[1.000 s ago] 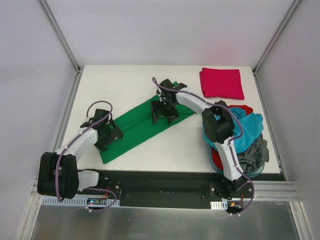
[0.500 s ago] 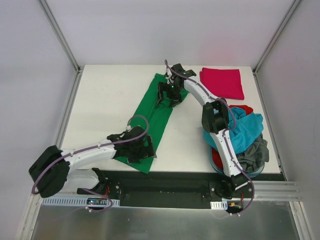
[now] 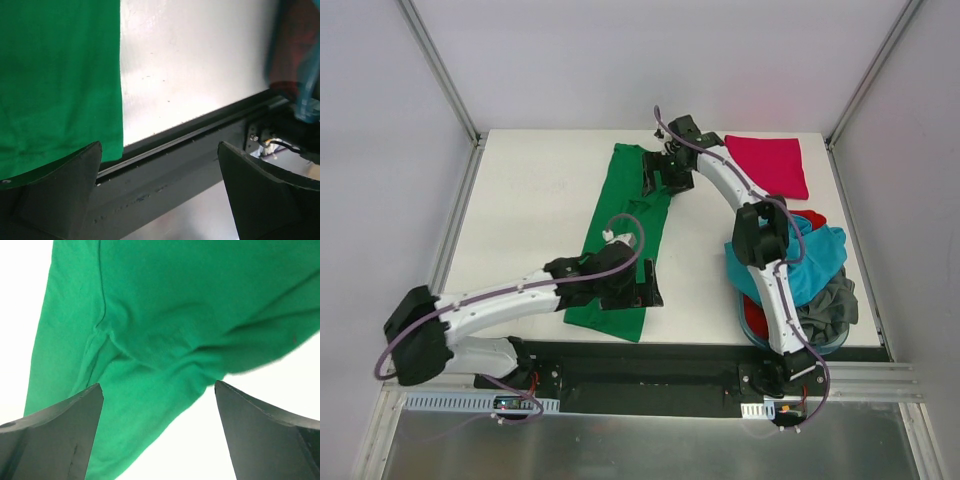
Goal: Fold and stack the t-shirts
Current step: Rotate the tshirt 90 degrees
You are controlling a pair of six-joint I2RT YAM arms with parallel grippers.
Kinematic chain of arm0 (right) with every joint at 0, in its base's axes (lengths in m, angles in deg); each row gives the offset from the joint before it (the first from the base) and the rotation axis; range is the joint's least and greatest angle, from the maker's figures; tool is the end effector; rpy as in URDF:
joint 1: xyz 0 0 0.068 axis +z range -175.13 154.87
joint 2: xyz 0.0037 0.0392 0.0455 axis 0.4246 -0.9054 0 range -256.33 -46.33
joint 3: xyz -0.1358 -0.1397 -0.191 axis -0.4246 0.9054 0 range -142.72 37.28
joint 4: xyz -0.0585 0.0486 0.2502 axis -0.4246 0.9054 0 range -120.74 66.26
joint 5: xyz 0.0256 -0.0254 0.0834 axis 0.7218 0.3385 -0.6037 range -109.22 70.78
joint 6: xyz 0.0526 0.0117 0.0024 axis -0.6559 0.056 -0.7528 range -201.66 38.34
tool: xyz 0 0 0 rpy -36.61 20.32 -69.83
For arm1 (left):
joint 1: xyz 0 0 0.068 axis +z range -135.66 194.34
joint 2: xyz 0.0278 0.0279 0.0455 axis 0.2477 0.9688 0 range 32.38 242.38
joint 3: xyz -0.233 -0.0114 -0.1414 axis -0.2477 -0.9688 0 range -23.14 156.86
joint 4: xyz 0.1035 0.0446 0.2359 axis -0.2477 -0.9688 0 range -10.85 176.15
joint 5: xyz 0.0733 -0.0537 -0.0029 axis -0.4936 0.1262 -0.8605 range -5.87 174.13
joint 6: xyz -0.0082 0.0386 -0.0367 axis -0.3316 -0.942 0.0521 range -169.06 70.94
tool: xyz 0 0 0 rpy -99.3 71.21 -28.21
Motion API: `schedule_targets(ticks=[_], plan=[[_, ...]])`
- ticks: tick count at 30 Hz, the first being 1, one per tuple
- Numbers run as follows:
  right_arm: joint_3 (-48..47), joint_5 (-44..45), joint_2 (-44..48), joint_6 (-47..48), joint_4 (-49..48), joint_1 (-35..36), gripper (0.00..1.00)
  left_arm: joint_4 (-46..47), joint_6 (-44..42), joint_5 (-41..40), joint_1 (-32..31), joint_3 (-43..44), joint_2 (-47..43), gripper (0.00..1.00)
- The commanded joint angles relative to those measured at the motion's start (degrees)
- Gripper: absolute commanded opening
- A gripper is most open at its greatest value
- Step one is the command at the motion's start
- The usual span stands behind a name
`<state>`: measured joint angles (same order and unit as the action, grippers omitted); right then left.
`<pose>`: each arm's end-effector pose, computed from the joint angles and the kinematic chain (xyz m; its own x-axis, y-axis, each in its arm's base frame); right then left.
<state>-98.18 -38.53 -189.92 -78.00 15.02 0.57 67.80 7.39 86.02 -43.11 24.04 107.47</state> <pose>0.4877 0.2478 0.2080 -0.6893 -0.3985 -0.6051 -0.6301 0.7420 0.2290 0.1457 -0.2301 0.2277 -0.9271 -0.0955 -0.3623 0.1485 0.7941 -0.5894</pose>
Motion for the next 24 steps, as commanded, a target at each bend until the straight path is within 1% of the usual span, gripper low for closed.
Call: schedule_targets(ticks=[1, 3, 4, 5, 8, 10, 12, 14, 15, 17, 20, 24], plan=[[7.6, 3.9, 13.8, 2.3, 3.1, 0.1, 0.96, -7.1, -2.1, -13.8, -0.1, -2.1, -13.1, 0.99], [14.8, 1.7, 18.3, 1.1, 2.0, 0.8, 0.96, -14.0, 1.4, -22.2, 1.5, -4.5, -20.0, 0.99], [18.1, 2.0, 20.7, 1.0, 1.5, 1.4, 0.96, -16.9, 3.6, -24.5, 3.6, -6.3, -23.9, 0.99], [21.8, 4.3, 24.0, 1.3, 1.2, 2.9, 0.96, -18.8, 5.6, -25.2, 6.7, -8.0, -27.2, 0.99], [31.9, 13.3, 30.7, 3.4, -1.2, 9.6, 0.96, -19.7, 6.0, -23.4, 16.3, -14.7, -36.3, 0.99], [37.7, 18.2, 34.4, 2.9, -3.7, 14.8, 0.96, -19.7, 5.4, -21.2, 22.0, -18.1, -38.5, 0.99], [43.0, 21.0, 36.4, -0.2, -8.0, 20.1, 0.96, -19.6, 3.9, -19.0, 25.7, -19.4, -37.6, 0.99], [44.8, 22.6, 36.1, -3.6, -10.2, 24.4, 0.96, -19.6, 2.5, -17.3, 27.4, -19.2, -34.5, 0.99], [44.1, 22.7, 35.1, -6.5, -10.6, 26.6, 0.96, -19.7, 2.0, -17.0, 27.3, -19.1, -31.8, 0.99], [41.6, 24.3, 32.6, -8.5, -11.1, 30.9, 0.96, -19.7, 1.8, -16.2, 27.6, -18.7, -28.2, 0.99], [37.5, 28.9, 28.2, -9.4, -9.6, 36.5, 0.96, -19.6, 1.5, -15.1, 27.8, -19.0, -24.8, 0.99], [34.6, 31.3, 23.9, -12.8, -5.9, 39.3, 0.96, -18.7, 1.4, -12.4, 27.8, -20.9, -23.3, 0.97]])
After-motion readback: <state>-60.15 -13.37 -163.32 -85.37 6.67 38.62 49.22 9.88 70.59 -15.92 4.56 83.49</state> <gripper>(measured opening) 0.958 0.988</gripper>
